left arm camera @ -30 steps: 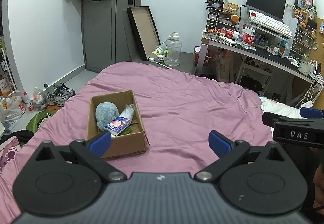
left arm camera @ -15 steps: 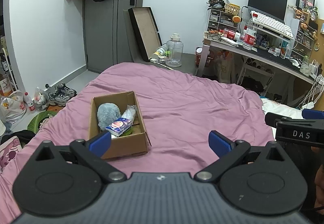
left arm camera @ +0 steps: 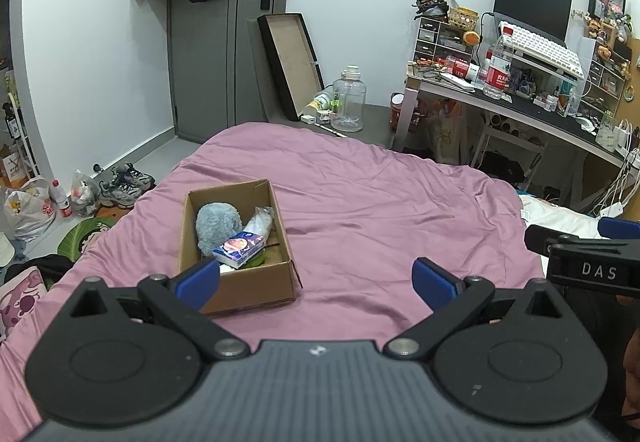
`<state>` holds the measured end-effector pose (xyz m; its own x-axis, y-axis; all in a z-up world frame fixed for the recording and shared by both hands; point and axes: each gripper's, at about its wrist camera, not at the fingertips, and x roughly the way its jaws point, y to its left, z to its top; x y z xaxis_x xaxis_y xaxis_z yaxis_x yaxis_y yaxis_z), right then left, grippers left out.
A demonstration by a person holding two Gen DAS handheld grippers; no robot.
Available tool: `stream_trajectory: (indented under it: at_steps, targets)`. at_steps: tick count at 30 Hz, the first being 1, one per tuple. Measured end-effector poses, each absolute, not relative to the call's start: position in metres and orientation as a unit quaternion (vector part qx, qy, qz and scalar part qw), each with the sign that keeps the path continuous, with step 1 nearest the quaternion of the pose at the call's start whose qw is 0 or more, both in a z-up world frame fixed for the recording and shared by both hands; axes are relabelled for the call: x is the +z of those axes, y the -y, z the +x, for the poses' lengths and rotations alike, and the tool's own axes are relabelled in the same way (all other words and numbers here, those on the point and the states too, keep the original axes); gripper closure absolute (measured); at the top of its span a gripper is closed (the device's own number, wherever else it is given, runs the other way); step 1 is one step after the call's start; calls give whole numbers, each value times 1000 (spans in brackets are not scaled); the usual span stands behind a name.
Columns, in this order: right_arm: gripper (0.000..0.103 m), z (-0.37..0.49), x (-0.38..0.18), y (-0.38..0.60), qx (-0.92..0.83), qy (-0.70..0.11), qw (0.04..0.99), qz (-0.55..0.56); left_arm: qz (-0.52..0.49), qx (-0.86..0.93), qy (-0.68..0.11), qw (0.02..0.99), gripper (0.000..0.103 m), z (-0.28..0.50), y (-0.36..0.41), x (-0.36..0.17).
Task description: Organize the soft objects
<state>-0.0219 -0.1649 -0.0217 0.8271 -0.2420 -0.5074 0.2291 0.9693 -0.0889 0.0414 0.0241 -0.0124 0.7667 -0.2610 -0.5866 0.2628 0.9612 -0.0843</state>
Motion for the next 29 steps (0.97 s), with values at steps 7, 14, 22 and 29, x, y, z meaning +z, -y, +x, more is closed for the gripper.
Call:
stream_trajectory:
  at_steps: [7, 14, 22, 29]
  targets:
    - [0, -23, -21, 164, -122, -266, 956, -13, 2, -139, -311, 940, 1, 41, -24, -12]
    - [0, -23, -22, 163, -119, -267, 956, -12, 1, -133, -314, 940, 1, 40, -25, -13]
    - [0, -20, -27, 161, -113, -275, 955, -8, -5, -124, -321, 939, 1, 43, -25, -15]
    - [0, -16, -32, 161, -101, -284, 954, -8, 0, -121, -325, 938, 1, 48, -23, -19]
